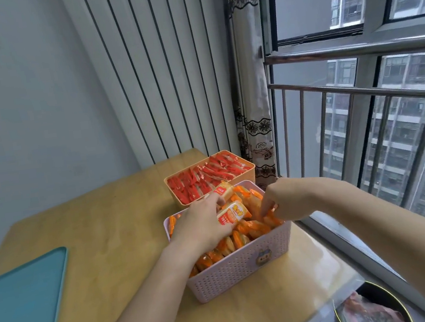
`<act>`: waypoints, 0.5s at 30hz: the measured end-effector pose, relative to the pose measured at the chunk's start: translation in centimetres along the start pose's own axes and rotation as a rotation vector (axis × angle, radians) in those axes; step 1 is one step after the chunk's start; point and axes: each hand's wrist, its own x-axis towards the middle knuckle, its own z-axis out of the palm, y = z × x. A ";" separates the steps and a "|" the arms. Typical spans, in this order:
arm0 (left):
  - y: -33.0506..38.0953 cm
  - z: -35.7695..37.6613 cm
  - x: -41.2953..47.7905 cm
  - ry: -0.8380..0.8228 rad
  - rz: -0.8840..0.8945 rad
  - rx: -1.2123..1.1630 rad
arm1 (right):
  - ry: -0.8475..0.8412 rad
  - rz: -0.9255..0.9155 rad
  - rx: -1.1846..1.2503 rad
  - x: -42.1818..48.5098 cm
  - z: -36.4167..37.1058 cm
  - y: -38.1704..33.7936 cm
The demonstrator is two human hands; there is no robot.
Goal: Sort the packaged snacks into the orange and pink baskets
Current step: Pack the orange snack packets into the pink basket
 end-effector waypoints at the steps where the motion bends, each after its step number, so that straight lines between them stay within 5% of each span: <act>1: 0.0 -0.1 -0.1 0.009 -0.003 -0.026 | -0.010 0.002 -0.013 0.0 -0.1 -0.3; 4: -0.1 -0.6 -0.1 0.088 -0.012 -0.275 | 0.236 0.027 0.044 0.7 -0.9 -0.5; 6: 0.1 -0.9 0.1 0.128 -0.010 -0.462 | 0.461 0.087 0.337 1.3 -1.5 0.0; 10: 1.2 -0.6 0.6 0.196 0.002 -0.642 | 0.346 0.159 0.959 1.4 -2.9 -0.9; 15: 2.2 0.0 1.0 0.202 0.079 -0.683 | 0.411 0.161 0.916 2.0 -3.4 -1.4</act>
